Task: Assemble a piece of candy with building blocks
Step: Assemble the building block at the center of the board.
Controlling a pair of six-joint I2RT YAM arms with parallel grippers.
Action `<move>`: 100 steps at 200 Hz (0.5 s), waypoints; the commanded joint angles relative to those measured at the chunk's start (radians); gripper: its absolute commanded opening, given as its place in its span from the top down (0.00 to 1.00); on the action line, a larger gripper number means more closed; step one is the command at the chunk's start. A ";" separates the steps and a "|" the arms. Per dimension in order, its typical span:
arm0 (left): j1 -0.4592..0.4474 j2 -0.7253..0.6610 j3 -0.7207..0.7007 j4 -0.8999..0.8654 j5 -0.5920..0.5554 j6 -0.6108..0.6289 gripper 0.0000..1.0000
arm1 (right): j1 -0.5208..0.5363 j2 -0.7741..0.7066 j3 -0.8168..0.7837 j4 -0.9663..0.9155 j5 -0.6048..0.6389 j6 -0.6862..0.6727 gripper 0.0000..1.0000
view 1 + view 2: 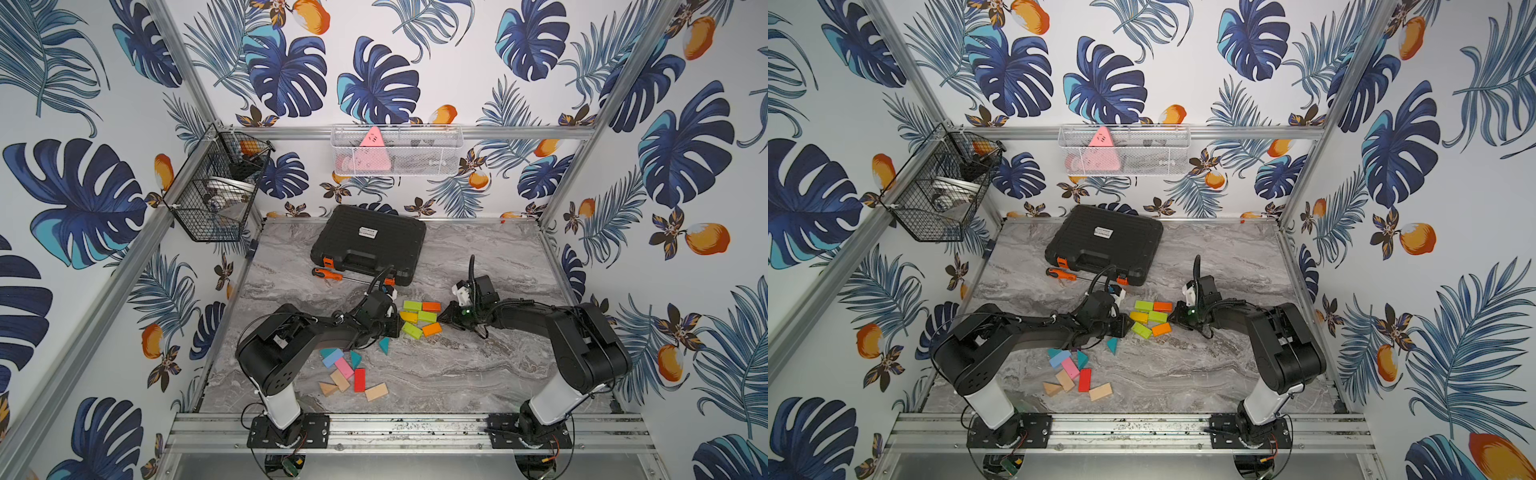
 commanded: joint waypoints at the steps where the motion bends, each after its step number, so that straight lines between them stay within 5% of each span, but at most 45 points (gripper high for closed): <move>1: 0.000 0.004 -0.030 -0.305 -0.046 -0.003 0.69 | 0.001 -0.010 -0.008 -0.109 0.098 -0.008 0.73; 100: 0.001 -0.024 -0.117 -0.252 0.004 -0.023 0.69 | 0.017 -0.095 -0.077 -0.168 0.088 0.007 0.77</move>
